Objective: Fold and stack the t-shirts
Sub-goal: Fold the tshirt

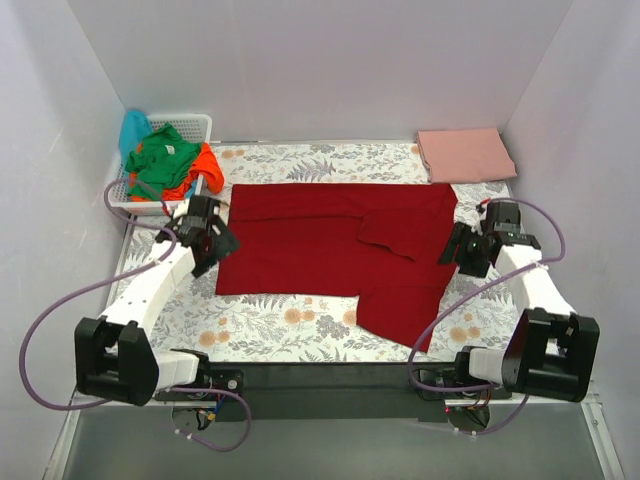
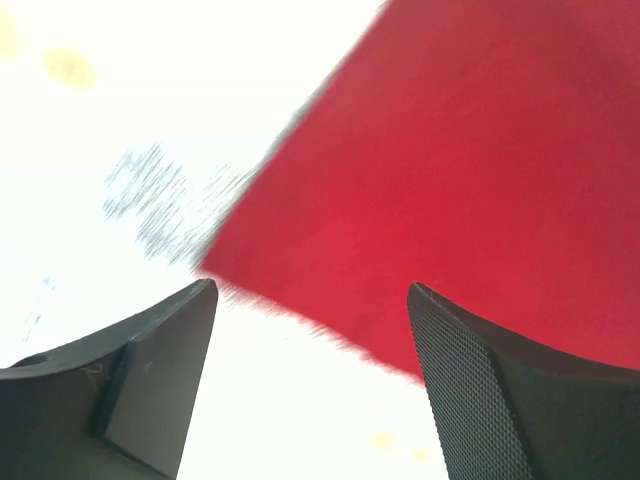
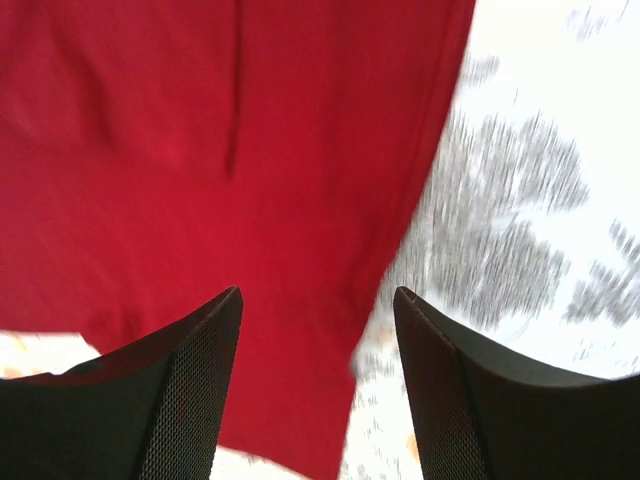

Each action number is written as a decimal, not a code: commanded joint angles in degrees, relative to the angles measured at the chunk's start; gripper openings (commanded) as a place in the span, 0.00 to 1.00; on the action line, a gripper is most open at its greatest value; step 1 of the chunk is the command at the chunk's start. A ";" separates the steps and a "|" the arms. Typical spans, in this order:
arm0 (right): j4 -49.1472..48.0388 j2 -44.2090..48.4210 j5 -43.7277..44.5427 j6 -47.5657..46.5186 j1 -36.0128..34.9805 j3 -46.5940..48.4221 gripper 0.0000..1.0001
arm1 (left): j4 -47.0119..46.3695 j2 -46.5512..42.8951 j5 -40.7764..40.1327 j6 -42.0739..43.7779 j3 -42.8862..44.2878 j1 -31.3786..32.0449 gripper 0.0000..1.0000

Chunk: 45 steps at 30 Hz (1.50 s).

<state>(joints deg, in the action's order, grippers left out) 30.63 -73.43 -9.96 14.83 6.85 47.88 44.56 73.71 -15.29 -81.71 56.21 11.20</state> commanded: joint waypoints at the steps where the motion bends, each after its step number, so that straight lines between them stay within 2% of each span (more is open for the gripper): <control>1: 2.85 6.35 -0.06 -0.06 -1.14 -3.57 0.69 | 5.63 -4.61 -2.03 -5.72 -7.85 0.05 0.75; 5: 3.03 7.51 -0.50 -0.06 -2.19 -6.12 0.70 | 3.70 -4.73 -1.57 -8.01 -13.30 0.05 0.70; 9: 3.03 7.86 0.20 -0.59 -2.72 -7.01 0.69 | 4.05 -2.44 -5.35 -9.78 -13.32 0.05 0.64; 23: 1.62 7.07 3.63 -0.77 -5.09 -8.94 0.67 | -3.33 7.14 -6.07 -12.24 -12.61 0.05 0.54; 26: 1.45 7.25 4.33 -0.77 -5.18 -9.73 0.67 | -3.95 7.85 -6.77 -12.07 -13.14 0.05 0.48; 27: 1.36 7.25 4.50 -0.77 -5.18 -9.91 0.67 | -4.12 8.02 -6.77 -11.98 -13.14 0.05 0.43; 31: 1.45 6.98 6.43 0.02 -5.18 -10.70 0.66 | -4.13 8.11 -6.95 -11.45 -13.84 0.05 0.11; 32: 1.45 6.98 7.40 0.02 -5.18 -10.87 0.66 | -4.13 7.85 -7.03 -11.10 -13.84 0.05 0.00; 38: 0.49 5.84 7.23 1.25 -5.18 -11.58 0.61 | -4.74 7.41 -6.68 -10.40 -14.63 0.05 0.00; 41: -1.54 4.18 6.01 2.04 -5.18 -11.58 0.55 | -5.00 7.06 -6.59 -10.22 -14.54 0.05 0.00; 45: -4.52 2.24 3.81 4.58 -5.18 -10.96 0.54 | -5.09 6.44 -6.86 -9.69 -14.54 0.05 0.00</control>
<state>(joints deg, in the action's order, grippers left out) 29.87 -70.32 -4.36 16.86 1.85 36.60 40.05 81.89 -19.70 -91.96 42.57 11.38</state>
